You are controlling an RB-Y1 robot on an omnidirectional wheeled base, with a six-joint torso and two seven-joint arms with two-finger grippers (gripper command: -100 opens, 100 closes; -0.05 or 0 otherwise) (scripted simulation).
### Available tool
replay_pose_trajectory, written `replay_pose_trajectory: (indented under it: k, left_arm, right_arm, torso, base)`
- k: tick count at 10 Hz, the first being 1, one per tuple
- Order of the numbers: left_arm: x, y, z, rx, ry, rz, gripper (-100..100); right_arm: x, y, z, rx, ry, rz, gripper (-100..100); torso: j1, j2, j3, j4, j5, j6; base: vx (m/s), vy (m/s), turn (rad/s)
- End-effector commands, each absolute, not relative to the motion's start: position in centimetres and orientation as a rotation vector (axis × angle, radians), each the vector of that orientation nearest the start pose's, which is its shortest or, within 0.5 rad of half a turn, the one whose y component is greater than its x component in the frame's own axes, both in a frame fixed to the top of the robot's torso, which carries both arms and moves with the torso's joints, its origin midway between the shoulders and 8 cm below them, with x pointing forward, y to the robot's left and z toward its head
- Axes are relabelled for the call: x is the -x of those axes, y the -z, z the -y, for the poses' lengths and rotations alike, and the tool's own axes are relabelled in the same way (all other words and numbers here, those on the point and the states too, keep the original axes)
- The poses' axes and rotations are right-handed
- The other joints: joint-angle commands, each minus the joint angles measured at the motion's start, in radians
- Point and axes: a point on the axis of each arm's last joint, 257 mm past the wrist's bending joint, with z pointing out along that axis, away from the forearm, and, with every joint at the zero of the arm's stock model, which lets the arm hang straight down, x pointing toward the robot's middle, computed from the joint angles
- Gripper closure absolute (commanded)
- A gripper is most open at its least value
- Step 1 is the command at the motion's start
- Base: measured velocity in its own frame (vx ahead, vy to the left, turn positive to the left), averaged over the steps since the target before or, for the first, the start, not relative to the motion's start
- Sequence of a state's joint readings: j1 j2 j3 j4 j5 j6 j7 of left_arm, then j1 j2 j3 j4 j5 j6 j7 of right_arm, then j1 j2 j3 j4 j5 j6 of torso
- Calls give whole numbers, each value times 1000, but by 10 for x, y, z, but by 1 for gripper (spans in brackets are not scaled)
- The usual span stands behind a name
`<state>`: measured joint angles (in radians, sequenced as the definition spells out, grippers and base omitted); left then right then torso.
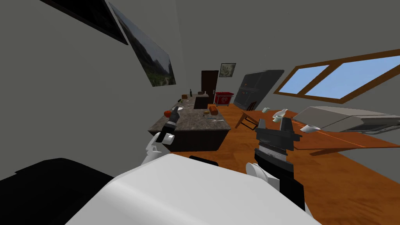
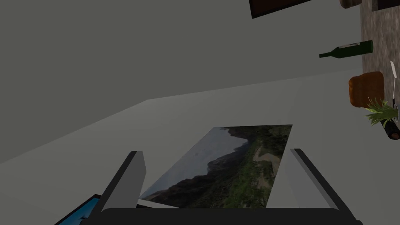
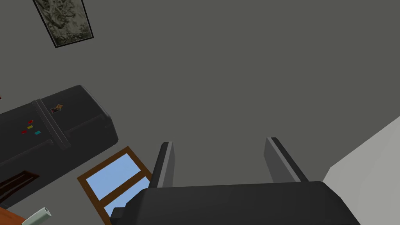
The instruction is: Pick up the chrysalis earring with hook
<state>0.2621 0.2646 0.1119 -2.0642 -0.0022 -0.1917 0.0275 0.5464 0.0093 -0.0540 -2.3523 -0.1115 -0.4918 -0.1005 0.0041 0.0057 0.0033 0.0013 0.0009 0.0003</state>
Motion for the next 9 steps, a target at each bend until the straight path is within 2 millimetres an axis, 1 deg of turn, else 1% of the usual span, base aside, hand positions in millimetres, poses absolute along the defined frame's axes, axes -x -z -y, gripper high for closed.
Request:
replay_pose_trajectory:
  k: [1,2,3,4,5,6,7,8,9]
  left_arm:
    - [-452,45,-326,739,1118,-991,-100]
    - [-464,51,-339,771,1102,-1010,-100]
    - [-465,55,-341,786,1094,-1020,-100]
    - [-476,59,-355,817,1079,-1031,-100]
    - [-478,65,-357,838,1067,-1045,-100]
    - [-488,69,-373,874,1049,-1052,-100]
    - [-490,75,-376,896,1036,-1065,-100]
    - [-499,77,-393,933,1018,-1067,-100]
    - [-501,85,-397,959,1002,-1081,-100]
  right_arm:
    - [-321,-42,312,-736,-1401,-487,0]
    - [-321,-41,312,-736,-1401,-488,0]
    - [-321,-42,312,-736,-1401,-487,0]
    - [-321,-41,312,-736,-1401,-488,0]
    - [-321,-42,312,-736,-1401,-487,0]
    - [-321,-41,312,-736,-1401,-488,0]
    - [-321,-41,312,-736,-1401,-487,0]
    - [-321,-41,312,-736,-1401,-488,0]
    - [-321,-41,312,-736,-1401,-487,0]
  torso:
    - [0,0,0,0,0,0]
    - [0,0,0,0,0,-1]
    - [0,0,0,0,0,0]
    - [0,-1,0,0,0,-1]
    - [1,0,0,0,0,0]
    - [0,-1,-1,0,0,-1]
    - [0,-1,0,0,0,0]
    - [-1,-1,-1,0,0,-1]
    - [-2,-1,0,0,0,0]
  base:
    - [-90,47,-124]
    - [-100,44,-218]
    - [-90,35,-113]
    - [-97,48,-206]
    - [-79,39,-119]
    - [-90,23,-227]
    - [-83,21,-122]
    - [-92,10,-196]
    - [-71,18,-159]
